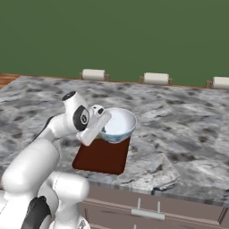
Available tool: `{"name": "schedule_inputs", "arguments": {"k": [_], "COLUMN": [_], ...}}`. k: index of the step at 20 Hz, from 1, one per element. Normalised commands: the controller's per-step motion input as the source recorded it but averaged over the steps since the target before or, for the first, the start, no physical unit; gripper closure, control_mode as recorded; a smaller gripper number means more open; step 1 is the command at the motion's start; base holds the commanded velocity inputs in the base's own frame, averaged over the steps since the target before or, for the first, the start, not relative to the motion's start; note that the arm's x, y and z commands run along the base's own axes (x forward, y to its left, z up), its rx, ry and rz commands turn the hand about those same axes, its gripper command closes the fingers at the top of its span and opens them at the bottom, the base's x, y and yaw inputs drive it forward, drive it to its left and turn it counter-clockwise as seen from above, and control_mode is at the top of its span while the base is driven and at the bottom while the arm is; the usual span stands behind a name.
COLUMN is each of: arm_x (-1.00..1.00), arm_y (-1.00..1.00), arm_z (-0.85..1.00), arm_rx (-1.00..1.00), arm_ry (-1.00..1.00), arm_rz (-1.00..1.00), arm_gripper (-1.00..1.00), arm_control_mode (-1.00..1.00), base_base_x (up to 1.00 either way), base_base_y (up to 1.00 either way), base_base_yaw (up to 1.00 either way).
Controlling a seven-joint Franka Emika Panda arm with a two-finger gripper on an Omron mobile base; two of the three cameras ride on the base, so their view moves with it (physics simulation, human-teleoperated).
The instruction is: Place the two vegetables and bowl onto the tray for setting up a vegetable dip station.
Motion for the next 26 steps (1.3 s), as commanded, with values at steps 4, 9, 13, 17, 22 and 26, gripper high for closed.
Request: {"name": "schedule_inputs", "arguments": {"k": [4, 9, 13, 17, 22, 26], "arm_x": [0.00, 0.00, 0.00, 0.01, 0.00, 0.00], "arm_y": [0.37, 0.16, 0.00, 0.00, 0.00, 0.00], "arm_z": [-0.23, -0.37, -0.37, -0.43, -0.35, -0.19], "arm_rx": [-0.09, -0.04, 0.00, 0.00, 0.00, 0.00], "arm_ry": [0.00, 0.01, 0.00, 0.00, 0.00, 0.01], "arm_rz": [0.15, 0.10, 0.06, 0.05, 0.06, 0.06], "arm_gripper": [1.00, 1.00, 1.00, 1.00, 1.00, 1.00], "arm_control_mode": [-1.00, -1.00, -1.00, -1.00, -1.00, -1.00], "base_base_x": [0.00, 0.00, 0.00, 0.00, 0.00, 0.00], "base_base_y": [0.00, 0.00, 0.00, 0.00, 0.00, 0.00], "base_base_yaw": [0.00, 0.00, 0.00, 0.00, 0.00, 0.00]}}
